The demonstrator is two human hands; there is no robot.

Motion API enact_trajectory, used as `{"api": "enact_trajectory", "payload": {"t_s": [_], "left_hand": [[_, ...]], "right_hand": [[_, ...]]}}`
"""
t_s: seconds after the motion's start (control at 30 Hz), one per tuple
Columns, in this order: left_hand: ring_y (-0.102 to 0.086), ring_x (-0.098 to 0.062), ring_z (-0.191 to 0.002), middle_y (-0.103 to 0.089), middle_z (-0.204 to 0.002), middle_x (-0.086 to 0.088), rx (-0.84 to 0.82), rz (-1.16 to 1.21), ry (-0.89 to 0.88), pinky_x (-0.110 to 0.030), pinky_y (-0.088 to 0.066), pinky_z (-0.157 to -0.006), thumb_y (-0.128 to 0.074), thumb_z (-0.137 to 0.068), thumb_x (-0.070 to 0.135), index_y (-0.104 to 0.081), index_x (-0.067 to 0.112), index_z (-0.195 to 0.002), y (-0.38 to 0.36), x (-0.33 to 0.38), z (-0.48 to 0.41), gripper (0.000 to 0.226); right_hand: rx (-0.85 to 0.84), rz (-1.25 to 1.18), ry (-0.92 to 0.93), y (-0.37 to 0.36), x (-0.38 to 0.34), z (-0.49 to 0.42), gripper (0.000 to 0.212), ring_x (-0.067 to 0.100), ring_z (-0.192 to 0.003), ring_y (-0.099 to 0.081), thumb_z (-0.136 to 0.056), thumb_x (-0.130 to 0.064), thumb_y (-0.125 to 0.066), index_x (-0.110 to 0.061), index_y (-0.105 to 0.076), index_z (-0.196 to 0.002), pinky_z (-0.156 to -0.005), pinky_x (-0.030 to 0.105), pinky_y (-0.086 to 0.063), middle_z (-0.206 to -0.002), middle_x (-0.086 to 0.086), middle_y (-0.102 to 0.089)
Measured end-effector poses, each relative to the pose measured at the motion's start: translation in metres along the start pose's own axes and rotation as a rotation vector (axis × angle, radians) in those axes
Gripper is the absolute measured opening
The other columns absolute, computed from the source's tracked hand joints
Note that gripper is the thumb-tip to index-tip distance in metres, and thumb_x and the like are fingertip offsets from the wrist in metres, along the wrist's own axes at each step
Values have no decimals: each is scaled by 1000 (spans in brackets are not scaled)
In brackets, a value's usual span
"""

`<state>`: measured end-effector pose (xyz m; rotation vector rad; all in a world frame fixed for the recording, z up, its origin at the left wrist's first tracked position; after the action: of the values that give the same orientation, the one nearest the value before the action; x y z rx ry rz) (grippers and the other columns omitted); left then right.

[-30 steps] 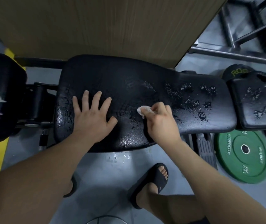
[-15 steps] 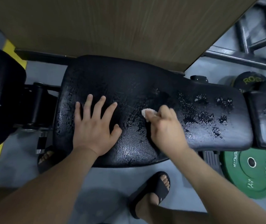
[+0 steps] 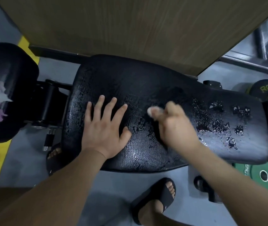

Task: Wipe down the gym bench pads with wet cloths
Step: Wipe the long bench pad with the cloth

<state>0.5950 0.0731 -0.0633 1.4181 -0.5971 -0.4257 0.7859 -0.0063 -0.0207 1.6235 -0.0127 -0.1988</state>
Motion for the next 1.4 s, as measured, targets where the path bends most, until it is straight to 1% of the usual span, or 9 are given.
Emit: {"api": "enact_trajectory", "payload": {"t_s": [0.2,0.33,0.43,0.53,0.67,0.77,0.87,1.1,1.4], "left_hand": [[-17,-35,-154,-34,-161,-6,7,-6,5,-60,-10,-124,-40,-87,52,-42,29,-152,1,1,0,69],[-20,-36,-153,-36,-160,-7,27,-7,-3,-60,-11,-123,-43,-87,51,-44,28,-152,2,1,0,69],[-20,-36,-153,-36,-160,-7,30,-5,-3,-61,-12,-123,-44,-87,50,-44,27,-152,2,1,0,69],[-20,-36,-153,-36,-160,-7,25,-3,-4,-61,-13,-123,-42,-87,50,-44,27,-152,1,1,0,69],[-20,-35,-153,-36,-160,-6,34,3,6,-60,-13,-123,-43,-87,50,-44,28,-152,2,2,0,69],[-22,-36,-152,-38,-159,-7,49,7,3,-61,-13,-123,-44,-86,49,-45,27,-151,1,1,0,69],[-22,-35,-153,-37,-159,-7,51,3,4,-60,-13,-123,-45,-86,49,-45,27,-151,1,1,0,69],[-21,-34,-153,-37,-159,-6,54,19,12,-59,-13,-124,-45,-87,48,-45,27,-151,1,2,0,67],[-21,-35,-153,-37,-159,-8,59,16,8,-60,-13,-123,-44,-88,48,-44,25,-151,0,1,0,67]], "right_hand": [[105,64,-346,-6,46,-66,28,30,-80,-45,-82,5,-54,-14,-69,-98,-60,33,-35,-89,8,-35],[22,-43,-46,-7,-24,-12,44,28,-85,-44,-82,1,-59,-21,-65,-119,-58,31,-37,-93,3,-39],[-35,-88,91,-6,-20,-4,43,30,-84,-45,-88,-5,-60,-25,-67,-125,-57,35,-44,-91,0,-33],[101,-18,-142,-4,33,-46,29,37,-80,-52,-93,-4,-59,-20,-73,-113,-59,35,-38,-87,5,-32],[80,31,-329,-8,33,-69,27,34,-91,-49,-90,-2,-54,-18,-67,-107,-64,35,-37,-95,8,-37],[56,-27,-76,-12,-25,-36,42,31,-89,-47,-82,-2,-56,-23,-64,-117,-60,34,-43,-98,6,-46],[-36,-77,121,-12,-35,-14,47,25,-90,-42,-88,-6,-55,-30,-61,-129,-57,37,-50,-96,0,-37],[172,17,-197,-12,41,-77,27,24,-75,-36,-91,-6,-61,-23,-76,-107,-60,43,-51,-86,3,-35],[-141,-142,277,-3,-46,78,46,24,-86,-43,-88,-10,-58,-25,-61,-131,-57,38,-46,-95,-1,-39]]}}
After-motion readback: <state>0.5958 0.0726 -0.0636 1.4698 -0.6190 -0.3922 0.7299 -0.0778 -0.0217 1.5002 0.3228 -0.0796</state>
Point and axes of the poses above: each hand's wrist, its own z-axis away from the middle knuckle, its own y-axis out of the back of the hand, x = y × z, the point moved 4 cm from there along -z, towards the middle knuckle
